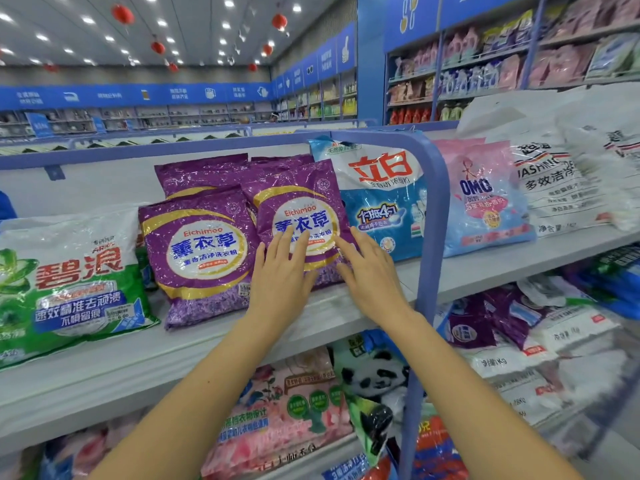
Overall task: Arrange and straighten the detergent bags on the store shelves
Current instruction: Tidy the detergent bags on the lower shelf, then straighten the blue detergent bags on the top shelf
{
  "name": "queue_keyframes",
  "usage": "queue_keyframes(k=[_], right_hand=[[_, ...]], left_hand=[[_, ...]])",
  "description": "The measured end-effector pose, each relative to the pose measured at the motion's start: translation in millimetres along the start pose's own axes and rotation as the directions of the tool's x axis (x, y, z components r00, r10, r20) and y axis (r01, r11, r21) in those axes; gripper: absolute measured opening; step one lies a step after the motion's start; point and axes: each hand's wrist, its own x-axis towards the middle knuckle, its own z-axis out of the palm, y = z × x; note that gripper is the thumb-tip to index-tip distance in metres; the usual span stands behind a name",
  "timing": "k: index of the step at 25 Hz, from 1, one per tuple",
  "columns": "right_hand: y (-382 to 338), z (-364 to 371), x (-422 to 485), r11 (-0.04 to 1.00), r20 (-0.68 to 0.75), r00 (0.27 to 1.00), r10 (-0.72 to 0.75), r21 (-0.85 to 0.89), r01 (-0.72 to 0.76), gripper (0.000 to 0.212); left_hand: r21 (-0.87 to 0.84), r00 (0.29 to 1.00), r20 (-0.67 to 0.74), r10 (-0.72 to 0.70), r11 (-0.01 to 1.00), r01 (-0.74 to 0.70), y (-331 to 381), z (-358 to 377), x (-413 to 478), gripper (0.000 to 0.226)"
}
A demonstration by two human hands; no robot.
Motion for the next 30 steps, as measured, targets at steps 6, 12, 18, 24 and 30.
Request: queue_keyframes(k=[6, 12, 18, 24, 30], right_hand=[[19, -13, -58, 0.972, -0.181, 0.968, -0.172, 0.128, 0.196, 0.038], [93, -6, -154, 0.925, -0.314, 0.949, -0.037, 0.349, 0.152, 0.029], [204, 35, -154, 0.965, -0.050, 0.989, 0.142, 0.229, -0.127, 0.024], [243, 88, -119, 0.989, 0.266, 0.963, 0.052, 0.117, -0.086, 0.043], [243, 125, -116, 0.968, 0.214, 0.977, -0.025, 0.250, -0.030, 0.058]], left_hand=[[-0.228, 0.937, -0.322, 0.137, 0.949, -0.217, 46, 6, -71, 0.031], [-0.260, 0.990, -0.101, 0.098, 0.958, -0.122, 82, 80, -145, 0.026], [-0.052, 0.950, 0.281, -0.134, 0.987, 0.154, 126, 145, -154, 0.035], [0.154, 0.805, 0.479, -0.349, 0.937, 0.314, 128, 204, -164, 0.071], [0.195, 0.859, 0.389, -0.334, 0.941, 0.278, 127, 227, -177, 0.069]])
